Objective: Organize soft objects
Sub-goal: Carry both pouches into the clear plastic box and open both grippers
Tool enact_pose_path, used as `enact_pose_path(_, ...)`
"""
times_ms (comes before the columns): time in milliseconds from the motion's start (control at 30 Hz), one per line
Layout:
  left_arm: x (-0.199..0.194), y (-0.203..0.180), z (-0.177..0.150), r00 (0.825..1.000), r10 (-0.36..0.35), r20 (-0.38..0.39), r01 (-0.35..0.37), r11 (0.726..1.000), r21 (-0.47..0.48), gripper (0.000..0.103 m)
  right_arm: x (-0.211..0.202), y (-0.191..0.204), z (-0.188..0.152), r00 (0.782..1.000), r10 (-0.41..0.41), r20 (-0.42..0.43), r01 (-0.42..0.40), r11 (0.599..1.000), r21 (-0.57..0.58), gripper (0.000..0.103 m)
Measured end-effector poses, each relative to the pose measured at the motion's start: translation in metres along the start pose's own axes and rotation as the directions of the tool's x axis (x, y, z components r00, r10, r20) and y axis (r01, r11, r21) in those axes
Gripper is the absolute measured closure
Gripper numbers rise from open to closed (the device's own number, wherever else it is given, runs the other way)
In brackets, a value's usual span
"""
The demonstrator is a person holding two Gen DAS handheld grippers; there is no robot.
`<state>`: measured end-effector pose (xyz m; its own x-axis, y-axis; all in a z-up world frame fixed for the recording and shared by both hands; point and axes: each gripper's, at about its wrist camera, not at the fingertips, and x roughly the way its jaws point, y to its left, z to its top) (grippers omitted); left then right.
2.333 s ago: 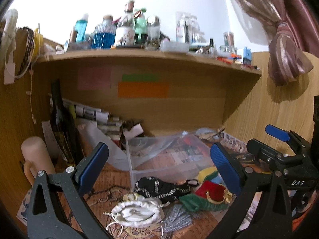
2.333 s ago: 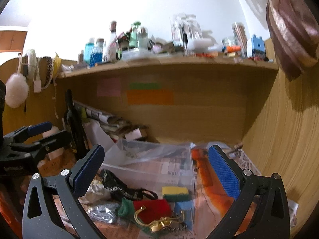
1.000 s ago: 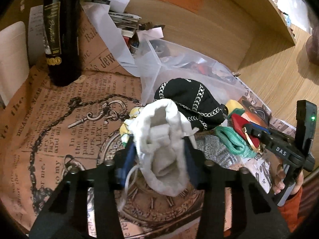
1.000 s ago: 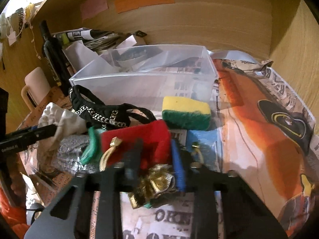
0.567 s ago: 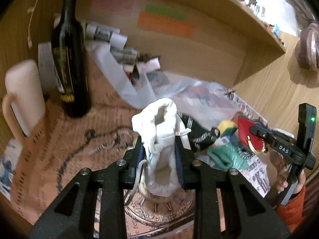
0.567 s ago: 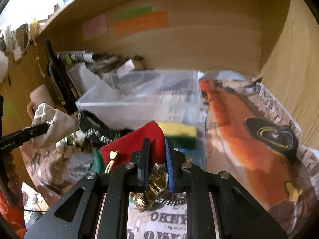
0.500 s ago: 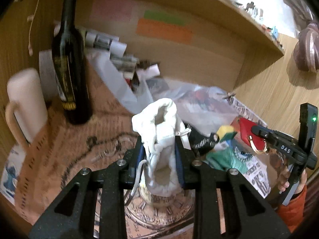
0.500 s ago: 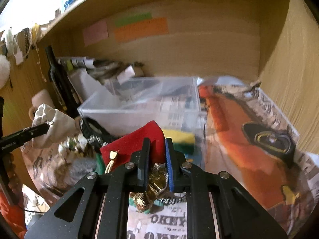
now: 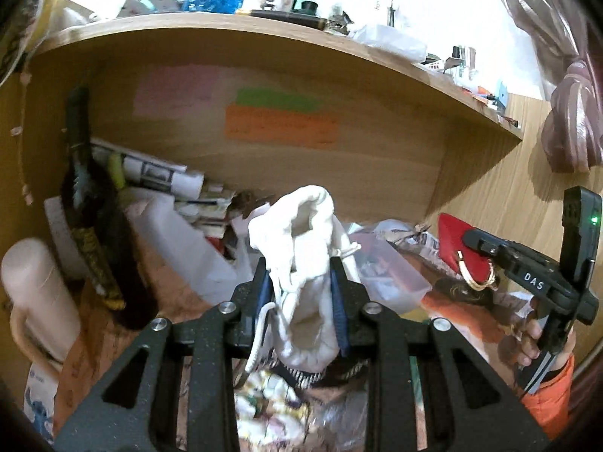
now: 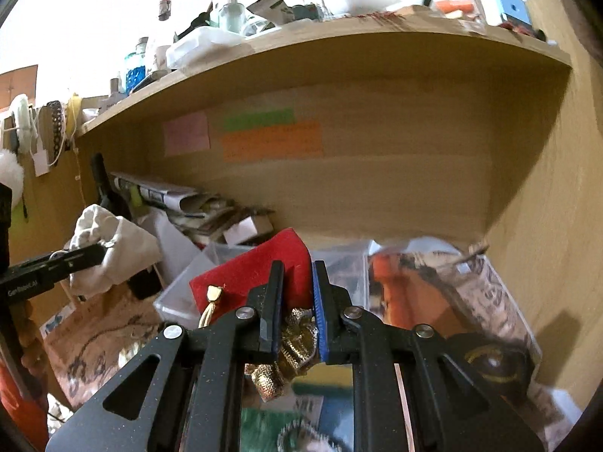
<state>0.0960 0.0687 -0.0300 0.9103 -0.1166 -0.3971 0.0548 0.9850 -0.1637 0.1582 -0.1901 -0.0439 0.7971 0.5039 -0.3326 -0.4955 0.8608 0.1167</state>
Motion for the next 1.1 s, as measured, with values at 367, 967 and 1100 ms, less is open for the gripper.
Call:
enact_pose_path(367, 0.073, -0.012, 0.018, 0.995, 0.021, -0.101, -0.017, 0.999, 0.038, 0.074, 0.062, 0.002, 0.014, 0.996, -0.027, -0.086, 0.022, 0.998, -0.052, 0.09)
enact_pose_path(967, 0.174, -0.018, -0.011, 0.928, 0.061, -0.367, -0.023, 0.994, 0.108, 0.074, 0.15, -0.017, -0.02, 0.927, -0.061, -0.371, 0.031, 0.996, -0.088, 0.09)
enact_pose_path(1100, 0.181, -0.022, -0.014, 0.921, 0.072, -0.382, -0.023, 0.991, 0.132, 0.071, 0.154, -0.015, -0.023, 0.915, -0.064, -0.398, 0.025, 0.994, -0.103, 0.088)
